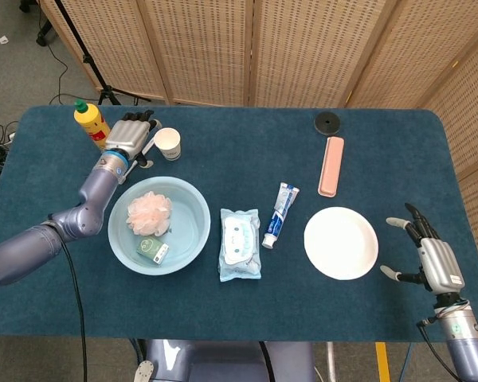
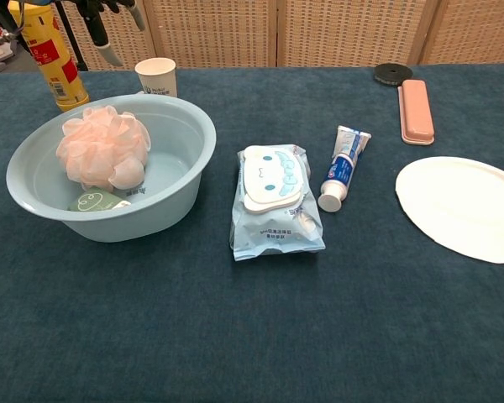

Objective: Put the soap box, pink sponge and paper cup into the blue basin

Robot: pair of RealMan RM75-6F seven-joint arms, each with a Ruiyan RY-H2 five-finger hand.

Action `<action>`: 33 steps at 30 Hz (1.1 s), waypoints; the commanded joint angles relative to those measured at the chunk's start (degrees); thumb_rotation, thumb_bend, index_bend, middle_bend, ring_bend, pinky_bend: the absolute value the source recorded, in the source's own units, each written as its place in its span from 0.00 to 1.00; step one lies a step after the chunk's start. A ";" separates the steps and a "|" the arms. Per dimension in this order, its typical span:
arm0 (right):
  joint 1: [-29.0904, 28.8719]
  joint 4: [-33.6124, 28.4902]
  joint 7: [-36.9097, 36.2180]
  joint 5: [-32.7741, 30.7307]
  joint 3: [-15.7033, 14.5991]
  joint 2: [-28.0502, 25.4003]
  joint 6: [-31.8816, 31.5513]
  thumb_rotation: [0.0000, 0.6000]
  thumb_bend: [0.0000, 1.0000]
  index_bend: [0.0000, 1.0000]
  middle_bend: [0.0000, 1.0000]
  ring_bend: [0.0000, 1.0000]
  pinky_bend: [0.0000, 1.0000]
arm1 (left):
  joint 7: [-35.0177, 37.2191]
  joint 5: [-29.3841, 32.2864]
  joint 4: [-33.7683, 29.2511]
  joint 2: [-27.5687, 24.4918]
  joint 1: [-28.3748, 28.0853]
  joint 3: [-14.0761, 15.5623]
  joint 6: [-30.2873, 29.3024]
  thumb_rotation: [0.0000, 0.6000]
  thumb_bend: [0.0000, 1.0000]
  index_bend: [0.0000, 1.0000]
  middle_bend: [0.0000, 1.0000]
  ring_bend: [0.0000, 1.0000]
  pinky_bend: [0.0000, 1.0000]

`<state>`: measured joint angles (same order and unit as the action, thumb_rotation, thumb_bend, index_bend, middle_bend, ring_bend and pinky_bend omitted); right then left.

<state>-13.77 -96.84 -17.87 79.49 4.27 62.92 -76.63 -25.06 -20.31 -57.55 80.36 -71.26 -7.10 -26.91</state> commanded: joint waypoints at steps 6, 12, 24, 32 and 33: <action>0.84 -0.04 -1.85 0.91 0.57 -0.68 -0.79 1.00 0.05 0.22 0.00 0.00 0.13 | -2.81 2.09 3.81 4.56 -2.05 2.89 -2.88 1.00 0.22 0.22 0.00 0.00 0.03; 1.23 0.11 -2.94 1.39 0.88 -0.98 -0.96 1.00 0.05 0.22 0.00 0.00 0.13 | -4.80 2.42 5.79 7.62 -2.22 3.57 -5.42 1.00 0.25 0.25 0.00 0.00 0.03; 1.56 0.84 -3.81 1.41 1.47 -0.80 -0.51 1.00 0.05 0.22 0.00 0.00 0.13 | -6.91 2.58 11.32 11.85 -1.67 2.97 -4.45 1.00 0.26 0.27 0.00 0.00 0.03; 1.63 1.09 -3.56 1.11 1.79 -0.55 0.03 1.00 0.05 0.22 0.00 0.00 0.13 | -7.51 1.95 15.97 14.03 -1.15 1.89 -3.12 1.00 0.28 0.31 0.00 0.00 0.03; 1.65 1.13 -3.53 1.08 1.81 -0.52 0.09 1.00 0.05 0.22 0.00 0.00 0.13 | -7.53 1.80 16.49 14.30 -1.06 1.75 -2.89 1.00 0.28 0.31 0.00 0.00 0.03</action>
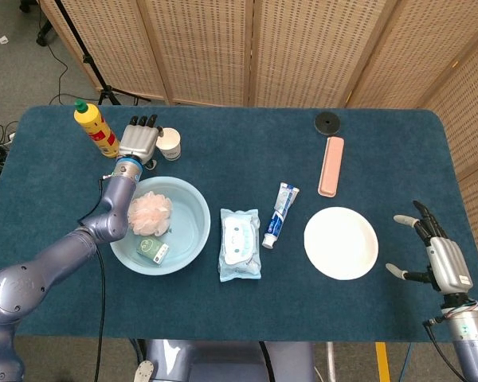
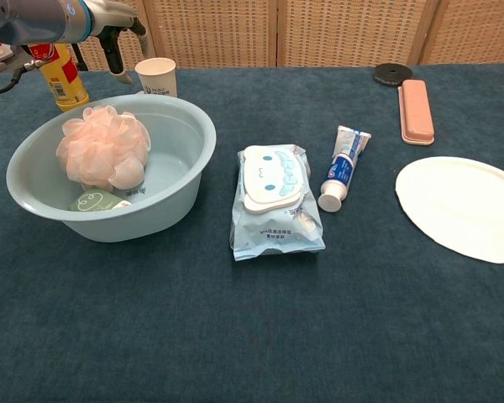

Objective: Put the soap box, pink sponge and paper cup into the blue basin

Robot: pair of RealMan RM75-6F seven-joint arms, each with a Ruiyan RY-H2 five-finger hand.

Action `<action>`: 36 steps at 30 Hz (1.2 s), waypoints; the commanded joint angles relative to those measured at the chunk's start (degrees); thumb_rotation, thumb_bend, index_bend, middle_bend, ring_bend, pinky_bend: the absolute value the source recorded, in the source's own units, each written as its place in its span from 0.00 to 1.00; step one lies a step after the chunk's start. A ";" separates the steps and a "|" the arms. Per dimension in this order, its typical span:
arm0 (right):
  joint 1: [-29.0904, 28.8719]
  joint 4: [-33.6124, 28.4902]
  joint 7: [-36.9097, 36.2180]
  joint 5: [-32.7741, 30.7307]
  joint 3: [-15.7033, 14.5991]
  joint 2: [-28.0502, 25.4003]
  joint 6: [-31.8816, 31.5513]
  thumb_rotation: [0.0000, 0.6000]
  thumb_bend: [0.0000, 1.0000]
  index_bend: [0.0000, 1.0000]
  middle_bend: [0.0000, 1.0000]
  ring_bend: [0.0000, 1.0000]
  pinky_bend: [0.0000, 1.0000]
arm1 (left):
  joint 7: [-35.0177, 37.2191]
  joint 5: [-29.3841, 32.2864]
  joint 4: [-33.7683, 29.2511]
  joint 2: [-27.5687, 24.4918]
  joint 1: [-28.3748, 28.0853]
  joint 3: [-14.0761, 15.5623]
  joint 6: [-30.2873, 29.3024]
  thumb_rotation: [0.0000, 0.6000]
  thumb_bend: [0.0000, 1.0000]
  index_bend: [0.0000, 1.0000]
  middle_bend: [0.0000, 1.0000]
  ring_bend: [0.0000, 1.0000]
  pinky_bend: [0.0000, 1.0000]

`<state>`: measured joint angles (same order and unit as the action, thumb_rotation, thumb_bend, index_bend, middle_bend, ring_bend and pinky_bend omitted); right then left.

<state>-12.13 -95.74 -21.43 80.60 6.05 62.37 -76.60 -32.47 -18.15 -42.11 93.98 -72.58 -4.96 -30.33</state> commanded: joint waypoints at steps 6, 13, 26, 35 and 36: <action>0.08 0.14 0.13 -0.11 0.22 0.15 0.31 1.00 0.05 0.22 0.00 0.00 0.13 | -0.28 -1.58 4.75 2.85 0.83 -1.10 1.80 1.00 0.29 0.32 0.00 0.00 0.03; 0.18 0.48 0.02 -0.42 0.47 0.28 0.66 1.00 0.05 0.22 0.00 0.00 0.13 | 0.24 -3.82 9.59 6.04 1.01 -2.63 3.48 1.00 0.30 0.34 0.00 0.00 0.03; 0.33 0.98 0.00 -0.76 0.70 0.47 1.26 1.00 0.05 0.22 0.00 0.00 0.13 | 2.89 -10.21 17.18 11.50 0.92 -5.59 5.98 1.00 0.34 0.40 0.04 0.00 0.03; 0.65 0.94 -0.06 -0.57 0.76 0.36 1.08 1.00 0.05 0.22 0.00 0.00 0.13 | 4.88 -14.62 20.64 13.50 1.37 -7.67 6.05 1.00 0.37 0.46 0.06 0.00 0.03; 0.69 0.89 -0.04 -0.51 0.77 0.33 1.02 1.00 0.05 0.22 0.00 0.00 0.13 | 5.07 -15.02 20.84 13.61 1.45 -7.91 6.06 1.00 0.37 0.46 0.06 0.00 0.03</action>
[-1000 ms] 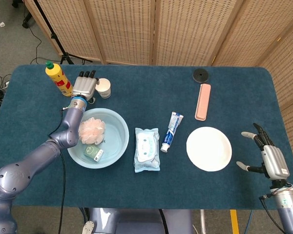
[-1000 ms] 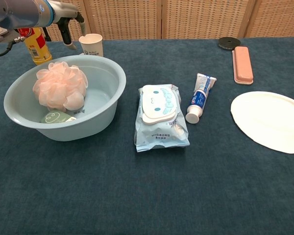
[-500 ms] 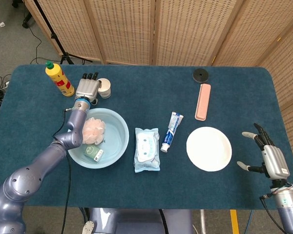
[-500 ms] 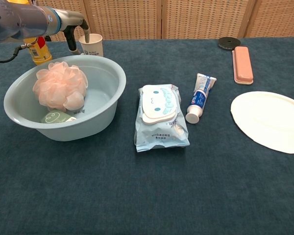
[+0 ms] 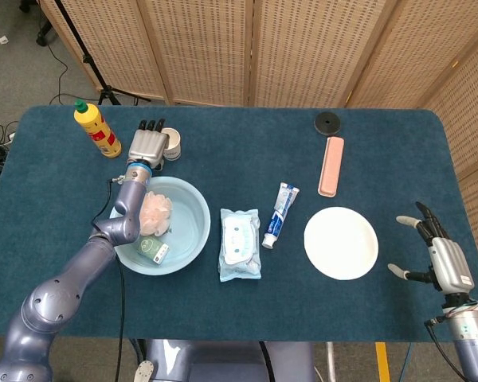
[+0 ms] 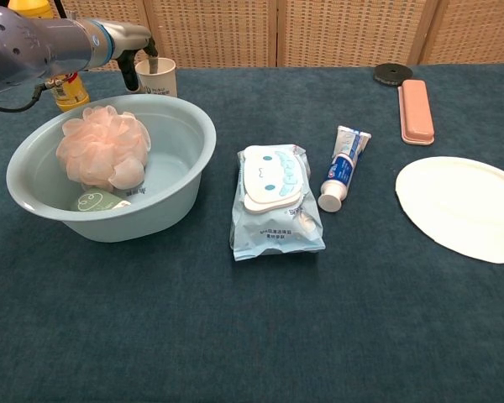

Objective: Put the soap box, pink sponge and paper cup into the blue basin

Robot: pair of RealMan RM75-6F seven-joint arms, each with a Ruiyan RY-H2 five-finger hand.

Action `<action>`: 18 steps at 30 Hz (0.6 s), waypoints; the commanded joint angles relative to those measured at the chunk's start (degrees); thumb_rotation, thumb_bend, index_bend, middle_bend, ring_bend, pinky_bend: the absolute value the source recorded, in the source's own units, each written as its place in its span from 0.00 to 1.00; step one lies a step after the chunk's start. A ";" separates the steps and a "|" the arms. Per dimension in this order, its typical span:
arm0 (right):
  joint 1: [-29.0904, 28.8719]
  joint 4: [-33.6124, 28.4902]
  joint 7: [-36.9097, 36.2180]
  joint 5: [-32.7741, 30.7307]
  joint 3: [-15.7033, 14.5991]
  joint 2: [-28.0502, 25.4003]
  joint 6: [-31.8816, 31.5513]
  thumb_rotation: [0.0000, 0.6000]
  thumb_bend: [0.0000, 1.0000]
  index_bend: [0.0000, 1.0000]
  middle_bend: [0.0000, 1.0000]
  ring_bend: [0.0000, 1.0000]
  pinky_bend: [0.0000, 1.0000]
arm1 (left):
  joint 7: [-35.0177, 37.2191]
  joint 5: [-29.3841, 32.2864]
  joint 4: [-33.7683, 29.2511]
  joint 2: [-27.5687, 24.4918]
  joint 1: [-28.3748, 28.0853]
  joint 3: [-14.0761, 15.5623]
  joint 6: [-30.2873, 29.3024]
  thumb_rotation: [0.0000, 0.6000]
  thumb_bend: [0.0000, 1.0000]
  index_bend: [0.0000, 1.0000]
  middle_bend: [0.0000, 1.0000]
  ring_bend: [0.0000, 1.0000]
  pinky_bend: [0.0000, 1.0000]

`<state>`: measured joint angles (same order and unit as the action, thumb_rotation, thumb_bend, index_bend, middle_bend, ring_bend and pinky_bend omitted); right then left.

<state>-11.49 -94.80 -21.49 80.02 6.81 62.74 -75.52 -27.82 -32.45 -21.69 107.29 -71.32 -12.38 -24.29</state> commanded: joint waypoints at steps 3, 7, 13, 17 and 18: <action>0.16 -0.16 0.04 0.16 0.01 -0.10 -0.17 1.00 0.05 0.22 0.00 0.00 0.13 | 0.73 -1.87 0.96 0.56 0.48 -1.08 0.11 1.00 0.38 0.49 0.07 0.00 0.03; 0.29 -0.32 0.12 0.42 0.04 -0.16 -0.41 1.00 0.05 0.22 0.00 0.00 0.13 | 0.97 -3.31 1.68 0.94 0.95 -1.87 0.07 1.00 0.39 0.52 0.08 0.00 0.03; 0.34 -0.36 0.24 0.53 0.10 -0.13 -0.44 1.00 0.05 0.22 0.00 0.00 0.13 | 1.06 -5.11 2.77 1.60 1.49 -2.88 -0.06 1.00 0.42 0.55 0.09 0.00 0.03; 0.29 -0.28 0.29 0.64 0.09 -0.05 -0.30 1.00 0.05 0.22 0.00 0.00 0.13 | 1.34 -6.18 3.35 1.96 1.65 -3.66 0.07 1.00 0.46 0.58 0.11 0.00 0.03; 0.28 -0.23 0.32 0.65 0.08 -0.02 -0.25 1.00 0.05 0.22 0.00 0.00 0.13 | 1.49 -6.50 3.48 2.09 1.68 -3.84 -0.08 1.00 0.47 0.59 0.11 0.00 0.03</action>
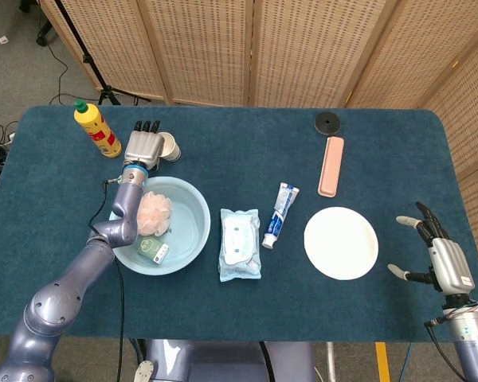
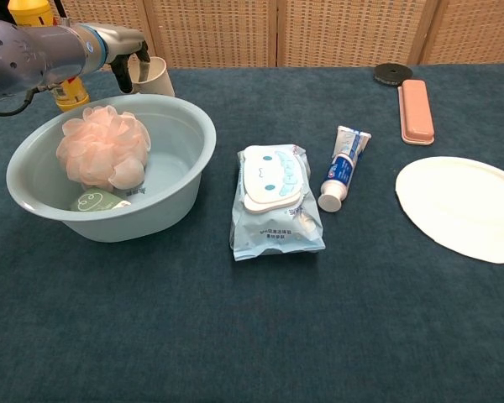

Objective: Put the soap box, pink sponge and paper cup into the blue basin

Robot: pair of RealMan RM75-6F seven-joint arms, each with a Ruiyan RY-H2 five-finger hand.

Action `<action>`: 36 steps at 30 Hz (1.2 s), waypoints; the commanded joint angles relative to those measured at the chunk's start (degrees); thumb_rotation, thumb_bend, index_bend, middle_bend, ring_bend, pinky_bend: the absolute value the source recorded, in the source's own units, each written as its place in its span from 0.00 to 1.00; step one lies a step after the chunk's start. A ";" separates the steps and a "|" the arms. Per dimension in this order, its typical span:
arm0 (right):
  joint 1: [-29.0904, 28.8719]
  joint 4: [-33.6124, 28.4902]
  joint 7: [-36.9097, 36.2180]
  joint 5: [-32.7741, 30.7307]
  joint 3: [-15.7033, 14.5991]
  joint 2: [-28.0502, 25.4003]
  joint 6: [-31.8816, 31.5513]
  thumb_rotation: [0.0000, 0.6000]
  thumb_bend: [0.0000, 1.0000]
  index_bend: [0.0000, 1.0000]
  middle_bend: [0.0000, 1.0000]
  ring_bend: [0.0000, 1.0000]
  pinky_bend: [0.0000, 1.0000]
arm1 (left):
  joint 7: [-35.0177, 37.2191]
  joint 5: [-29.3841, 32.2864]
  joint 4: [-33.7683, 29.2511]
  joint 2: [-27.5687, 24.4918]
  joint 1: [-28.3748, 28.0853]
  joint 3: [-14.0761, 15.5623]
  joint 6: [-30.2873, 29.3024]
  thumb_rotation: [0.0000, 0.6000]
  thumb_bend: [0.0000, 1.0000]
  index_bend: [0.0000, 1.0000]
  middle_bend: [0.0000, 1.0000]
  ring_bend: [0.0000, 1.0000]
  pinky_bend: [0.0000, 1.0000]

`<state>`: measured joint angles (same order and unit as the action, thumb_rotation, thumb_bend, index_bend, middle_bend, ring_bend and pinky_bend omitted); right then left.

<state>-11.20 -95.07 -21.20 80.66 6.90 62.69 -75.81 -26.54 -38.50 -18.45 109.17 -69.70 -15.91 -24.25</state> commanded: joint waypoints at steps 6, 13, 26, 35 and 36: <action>-0.11 0.27 0.03 -0.03 0.00 0.16 0.38 1.00 0.05 0.22 0.00 0.00 0.13 | 1.23 -2.54 0.83 0.80 0.22 -1.13 -0.05 1.00 0.53 0.62 0.12 0.00 0.03; -0.09 0.35 -0.03 -0.04 0.03 0.21 0.49 1.00 0.05 0.22 0.00 0.00 0.13 | 1.85 -4.40 1.67 1.24 0.21 -2.17 0.23 1.00 0.54 0.65 0.12 0.00 0.03; 0.16 0.20 -0.63 0.63 0.09 -0.04 -0.13 1.00 0.05 0.22 0.00 0.00 0.13 | 2.94 -7.99 -7.93 -5.28 1.25 -4.30 -7.40 1.00 0.54 0.67 0.13 0.00 0.03; 0.29 -0.47 -0.81 1.85 -0.20 -0.25 -0.72 1.00 0.05 0.22 0.00 0.00 0.13 | -0.39 -9.38 -35.86 -20.05 6.94 -5.29 -19.77 1.00 0.55 0.67 0.13 0.00 0.03; 0.29 -0.67 -0.93 2.10 -0.27 -0.33 -0.79 1.00 0.05 0.22 0.00 0.00 0.13 | -1.09 -9.55 -40.41 -22.39 7.83 -5.32 -21.49 1.00 0.55 0.67 0.13 0.00 0.03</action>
<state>-10.91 -95.63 -22.07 82.63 6.69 62.41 -76.56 -25.34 -47.20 -45.25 95.10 -65.42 -20.68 -39.03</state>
